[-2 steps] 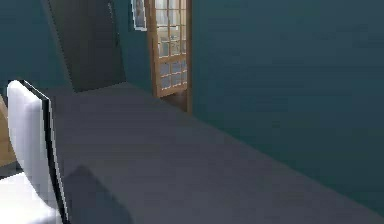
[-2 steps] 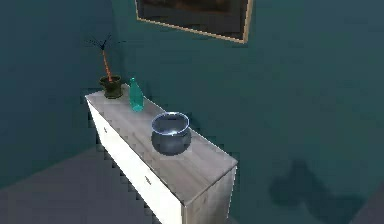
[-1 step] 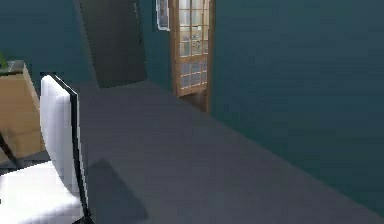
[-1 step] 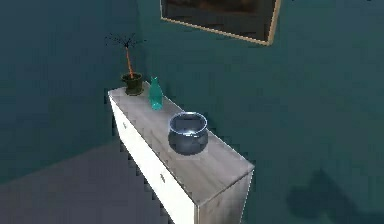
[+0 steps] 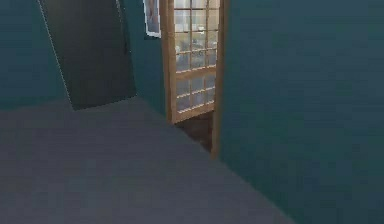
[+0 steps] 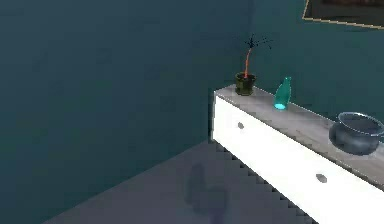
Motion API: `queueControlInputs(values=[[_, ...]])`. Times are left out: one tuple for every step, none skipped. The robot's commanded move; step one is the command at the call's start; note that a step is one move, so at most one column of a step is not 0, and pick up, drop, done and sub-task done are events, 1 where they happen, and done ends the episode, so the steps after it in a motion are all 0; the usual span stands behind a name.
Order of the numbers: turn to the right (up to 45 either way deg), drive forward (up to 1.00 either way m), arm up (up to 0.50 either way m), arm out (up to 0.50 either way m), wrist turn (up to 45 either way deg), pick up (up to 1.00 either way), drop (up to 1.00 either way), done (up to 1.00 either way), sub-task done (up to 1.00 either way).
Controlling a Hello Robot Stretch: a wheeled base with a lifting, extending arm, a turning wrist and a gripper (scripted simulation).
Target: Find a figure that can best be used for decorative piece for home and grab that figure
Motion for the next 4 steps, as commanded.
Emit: queueControlInputs(values=[[-9.0, 0.00, 0.00, 0.00, 0.0, 0.00, 0.00, 0.00, 0.00], [0.0, 0.25, 0.00, 0.00, 0.0, 0.00, 0.00, 0.00, 0.00], [0.0, 1.00, 0.00, 0.00, 0.0, 0.00, 0.00, 0.00, 0.00], [3.0, 0.00, 0.00, 0.00, 0.0, 0.00, 0.00, 0.00, 0.00]])
